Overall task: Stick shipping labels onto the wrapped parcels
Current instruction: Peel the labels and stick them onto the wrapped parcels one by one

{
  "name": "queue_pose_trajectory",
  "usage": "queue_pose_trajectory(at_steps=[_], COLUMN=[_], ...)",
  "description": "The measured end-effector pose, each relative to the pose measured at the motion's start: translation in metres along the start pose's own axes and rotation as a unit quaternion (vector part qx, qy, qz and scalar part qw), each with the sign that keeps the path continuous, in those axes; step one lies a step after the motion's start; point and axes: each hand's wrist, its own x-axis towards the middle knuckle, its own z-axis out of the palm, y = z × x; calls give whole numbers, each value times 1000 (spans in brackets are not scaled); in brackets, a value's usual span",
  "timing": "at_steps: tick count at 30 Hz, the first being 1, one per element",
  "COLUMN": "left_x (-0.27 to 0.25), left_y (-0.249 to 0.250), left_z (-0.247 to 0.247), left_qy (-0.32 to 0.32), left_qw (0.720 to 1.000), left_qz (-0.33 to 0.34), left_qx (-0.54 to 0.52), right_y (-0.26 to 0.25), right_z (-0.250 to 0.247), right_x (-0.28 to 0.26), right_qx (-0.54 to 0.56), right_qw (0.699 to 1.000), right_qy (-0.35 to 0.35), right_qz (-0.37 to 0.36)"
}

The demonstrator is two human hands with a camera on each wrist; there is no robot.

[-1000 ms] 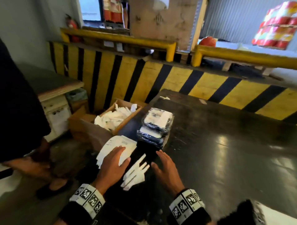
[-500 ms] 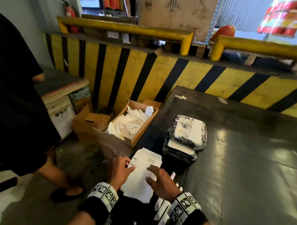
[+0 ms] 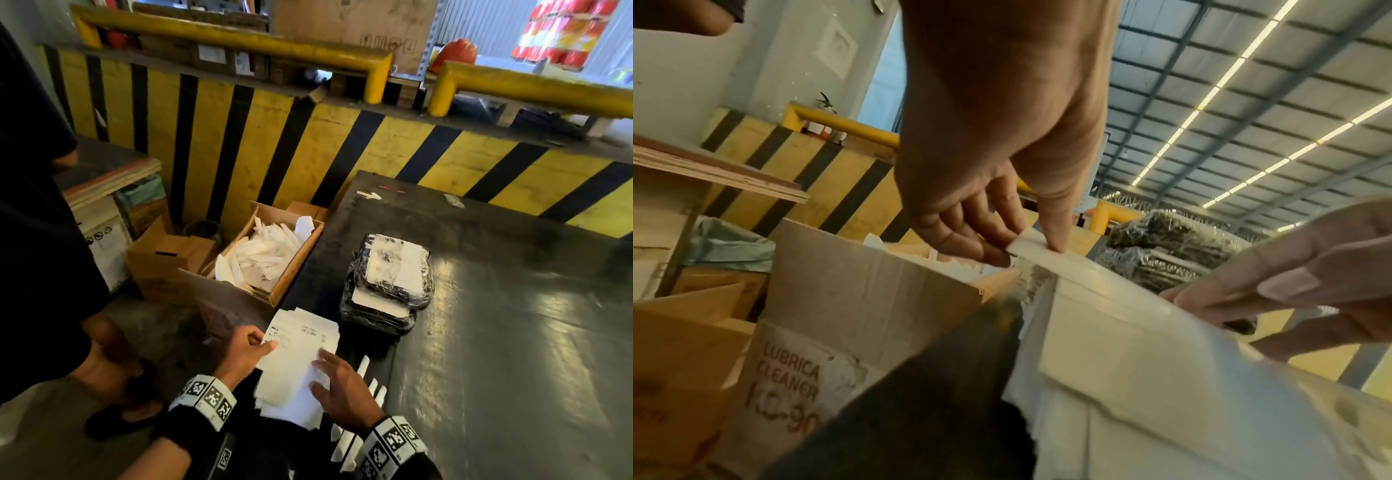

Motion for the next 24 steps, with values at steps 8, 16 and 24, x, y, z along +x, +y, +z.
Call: queue_pose_trajectory(at_steps=[8, 16, 24], left_x=[-32, -38, -47], left_y=[61, 95, 109], left_z=[-15, -6, 5], left_qy=[0, -13, -81], left_qw=[992, 973, 959], left_qz=[84, 60, 42], left_qx=[-94, -221, -270], right_y=[-19, -35, -34], right_z=[-28, -72, -74], right_x=[-6, -45, -60], right_qx=[251, 404, 414], right_qw=[951, 895, 877], right_qy=[177, 184, 241], right_qz=[38, 38, 43])
